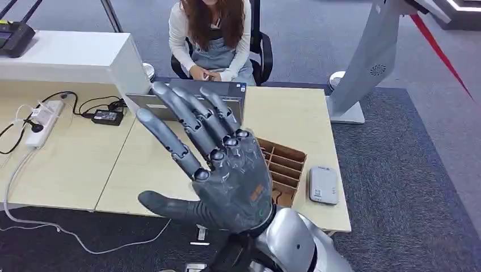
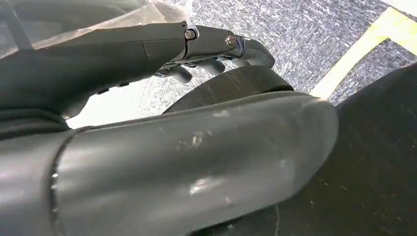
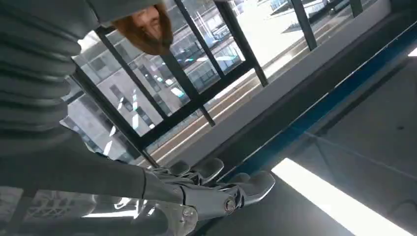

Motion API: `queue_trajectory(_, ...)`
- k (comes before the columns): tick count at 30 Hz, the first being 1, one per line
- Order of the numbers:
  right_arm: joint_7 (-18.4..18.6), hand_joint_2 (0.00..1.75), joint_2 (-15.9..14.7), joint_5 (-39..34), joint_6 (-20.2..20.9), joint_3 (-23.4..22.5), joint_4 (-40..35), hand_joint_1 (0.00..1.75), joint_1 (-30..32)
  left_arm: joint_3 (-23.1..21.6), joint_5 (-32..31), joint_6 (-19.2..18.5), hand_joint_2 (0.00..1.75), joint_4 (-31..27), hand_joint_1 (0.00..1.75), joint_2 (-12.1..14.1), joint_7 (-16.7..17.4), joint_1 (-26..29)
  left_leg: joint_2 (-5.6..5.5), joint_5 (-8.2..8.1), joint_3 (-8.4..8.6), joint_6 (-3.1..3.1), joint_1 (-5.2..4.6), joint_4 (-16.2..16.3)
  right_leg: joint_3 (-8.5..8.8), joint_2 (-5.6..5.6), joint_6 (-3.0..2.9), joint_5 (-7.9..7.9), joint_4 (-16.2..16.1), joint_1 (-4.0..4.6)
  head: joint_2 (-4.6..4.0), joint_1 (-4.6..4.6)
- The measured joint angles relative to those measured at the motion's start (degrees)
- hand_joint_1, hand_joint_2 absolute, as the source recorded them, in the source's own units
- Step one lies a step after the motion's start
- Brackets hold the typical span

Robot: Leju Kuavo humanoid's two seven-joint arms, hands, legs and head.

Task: Pass the card to the sensor for recognition and then transmit it.

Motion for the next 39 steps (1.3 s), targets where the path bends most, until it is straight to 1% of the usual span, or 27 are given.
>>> queue_trajectory(3, -1.5, 0.00, 0.0, -0.3, -1.2, 0.3, 0.0, 0.00, -1.0, 0.0, 0.0, -0.1, 0.00, 0.0, 0.00, 0.0, -0.2, 0.0, 0.00, 0.00, 0.04, 0.00, -0.02, 0.0, 0.05, 0.00, 0.00, 0.00, 0.0, -0.02, 0.00, 0.00)
queue_trajectory(10, -3.1, 0.00, 0.2, -0.4, -1.7, 0.3, 0.7, 0.00, -2.5, 0.0, 0.0, -0.2, 0.00, 0.0, 0.00, 0.0, -0.3, 0.0, -0.02, 0.00, 0.09, 0.00, 0.00, 0.0, 0.09, -0.01, 0.00, 0.00, 0.0, -0.01, 0.00, -0.02)
queue_trajectory(15, -3.1, 0.00, 0.2, 2.1, -3.0, 0.2, 0.9, 0.00, -3.1, 0.0, 0.1, -0.2, 0.00, 0.0, 0.00, 0.0, -0.3, 0.0, -0.03, 0.00, 0.12, 0.00, 0.00, 0.0, 0.13, -0.02, 0.00, 0.00, 0.0, -0.01, 0.00, 0.00)
queue_trajectory(17, -2.3, 0.00, 0.2, 4.2, -3.4, 0.2, 0.8, 0.00, -3.2, 0.0, 0.2, -0.2, 0.00, 0.0, 0.00, 0.0, -0.3, 0.0, -0.03, 0.00, 0.12, 0.00, 0.00, 0.0, 0.14, -0.02, 0.00, 0.00, 0.0, -0.01, 0.00, 0.00)
queue_trajectory(24, -1.2, 0.00, 0.5, 7.8, -3.7, 0.2, 0.5, 0.00, -3.6, 0.0, 0.2, -0.2, 0.00, 0.0, 0.00, 0.0, -0.3, 0.0, -0.03, 0.00, 0.15, 0.00, -0.01, 0.0, 0.15, -0.02, 0.00, 0.00, 0.0, -0.02, 0.00, 0.00)
queue_trajectory(26, -0.7, 0.00, 0.5, 6.7, -3.7, 0.3, 0.5, 0.00, -3.6, 0.0, 0.0, -0.2, 0.00, 0.0, 0.00, 0.0, -0.3, 0.0, -0.03, 0.00, 0.17, 0.00, -0.01, 0.0, 0.16, -0.02, 0.00, 0.00, 0.0, -0.02, 0.00, 0.00)
queue_trajectory(29, -0.4, 0.00, 0.4, 2.4, -3.8, 0.5, 0.8, 0.00, -2.8, 0.0, -0.1, 0.1, 0.00, 0.0, 0.00, 0.0, -0.3, 0.0, -0.02, 0.00, 0.19, 0.00, -0.01, 0.0, 0.15, -0.02, 0.00, 0.00, 0.0, -0.02, 0.00, -0.02)
queue_trajectory(32, 1.2, 0.00, 0.3, -0.7, -3.7, 0.6, 0.5, 0.00, -2.1, 0.0, -0.1, 0.2, 0.00, 0.0, 0.00, 0.0, -0.3, 0.0, 0.01, 0.00, 0.19, 0.00, -0.01, 0.0, 0.14, -0.01, 0.00, 0.00, 0.0, -0.01, 0.00, -0.02)
queue_trajectory(33, 2.3, 1.75, 0.0, -1.4, -2.6, 0.8, 0.5, 0.00, -2.0, 0.0, -0.1, 0.2, 0.00, 0.0, 0.00, 0.0, -0.3, 0.0, 0.01, 0.00, 0.18, 0.00, -0.01, 0.0, 0.13, -0.01, 0.00, 0.00, 0.0, -0.01, 0.00, -0.02)
queue_trajectory(35, 5.6, 1.75, -0.2, -3.4, 0.2, 1.0, 0.3, 0.00, -2.1, 0.0, -0.3, 0.2, 0.00, 0.0, 0.00, 0.0, -0.3, 0.0, 0.02, 0.00, 0.17, 0.00, -0.01, 0.0, 0.10, -0.01, 0.00, 0.00, 0.0, -0.01, 0.00, -0.02)
queue_trajectory(37, 9.0, 1.75, -0.6, -5.6, 1.2, 0.4, 0.9, 0.00, -2.5, 0.0, -0.4, 0.1, 0.00, 0.0, 0.00, 0.0, -0.3, 0.0, 0.01, 0.00, 0.17, 0.00, -0.01, 0.0, 0.12, -0.01, 0.00, 0.00, 0.0, -0.02, 0.00, -0.02)
queue_trajectory(39, 9.8, 1.75, -1.3, -7.0, 1.0, -0.6, 1.9, 0.00, -2.6, 0.0, -0.6, 0.1, 0.00, 0.0, 0.00, 0.0, -0.3, 0.0, 0.01, 0.00, 0.17, 0.00, -0.01, 0.0, 0.11, -0.01, 0.00, 0.00, 0.0, -0.02, 0.00, -0.02)
